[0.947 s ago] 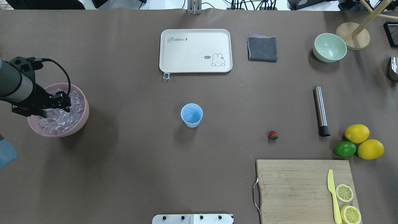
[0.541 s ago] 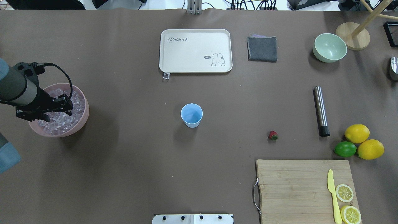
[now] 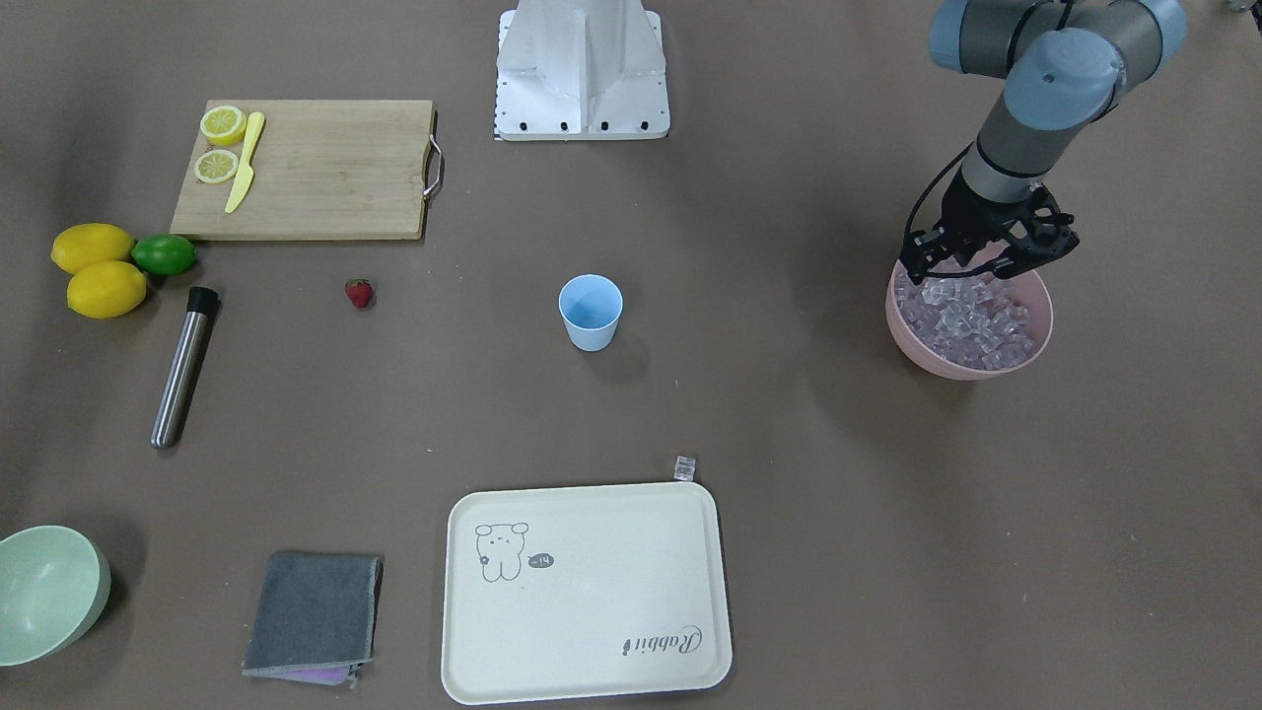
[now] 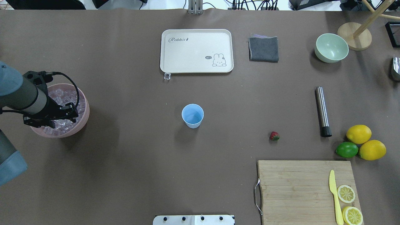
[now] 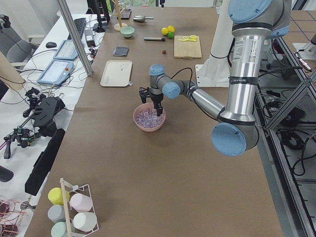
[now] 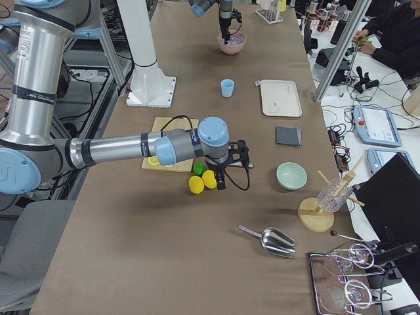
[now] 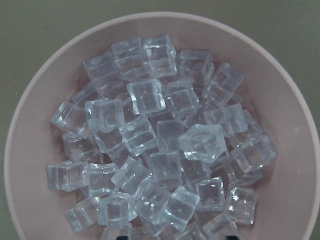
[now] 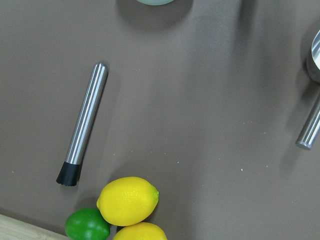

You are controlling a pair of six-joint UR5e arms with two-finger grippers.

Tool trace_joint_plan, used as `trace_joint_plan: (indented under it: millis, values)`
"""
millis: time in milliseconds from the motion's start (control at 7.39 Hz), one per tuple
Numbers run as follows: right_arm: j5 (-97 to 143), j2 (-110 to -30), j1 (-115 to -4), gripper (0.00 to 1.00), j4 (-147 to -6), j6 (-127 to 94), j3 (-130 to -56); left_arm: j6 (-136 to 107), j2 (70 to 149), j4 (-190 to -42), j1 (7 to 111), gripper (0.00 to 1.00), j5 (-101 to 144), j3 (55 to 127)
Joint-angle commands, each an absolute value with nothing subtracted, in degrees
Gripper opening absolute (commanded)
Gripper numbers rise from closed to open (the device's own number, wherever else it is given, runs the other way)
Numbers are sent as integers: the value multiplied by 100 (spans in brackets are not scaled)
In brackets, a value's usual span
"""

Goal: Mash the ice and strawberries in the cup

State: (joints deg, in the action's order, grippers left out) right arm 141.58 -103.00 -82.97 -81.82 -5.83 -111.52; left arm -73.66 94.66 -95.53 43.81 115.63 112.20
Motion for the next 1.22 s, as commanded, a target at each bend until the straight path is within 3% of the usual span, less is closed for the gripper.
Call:
trace_joint_plan:
  millis: [0,271,812,947,1083]
  values:
    - [14159,-10301,-8297,100,-8183,-589,-11153,-7488,9475,-9554,4237,71,11540,11206]
    - [14159,-10309,-8306,100,-8183,-589,-11162,-7576,9492,-9571,4228,77,11549,11197]
    - [14159,-10467,-8306,100,-8183,-606,-11329,-7761,9466,-10046,4210,74,11549,10907]
    - [14159,-10511,-8306,100,-8183,-641,-11399,-7769,9466,-10046,4210,47,11540,10942]
    - [14159,-10573,-8306,100,-8183,-659,-11443,-7761,9457,-10028,4210,0,11566,10951]
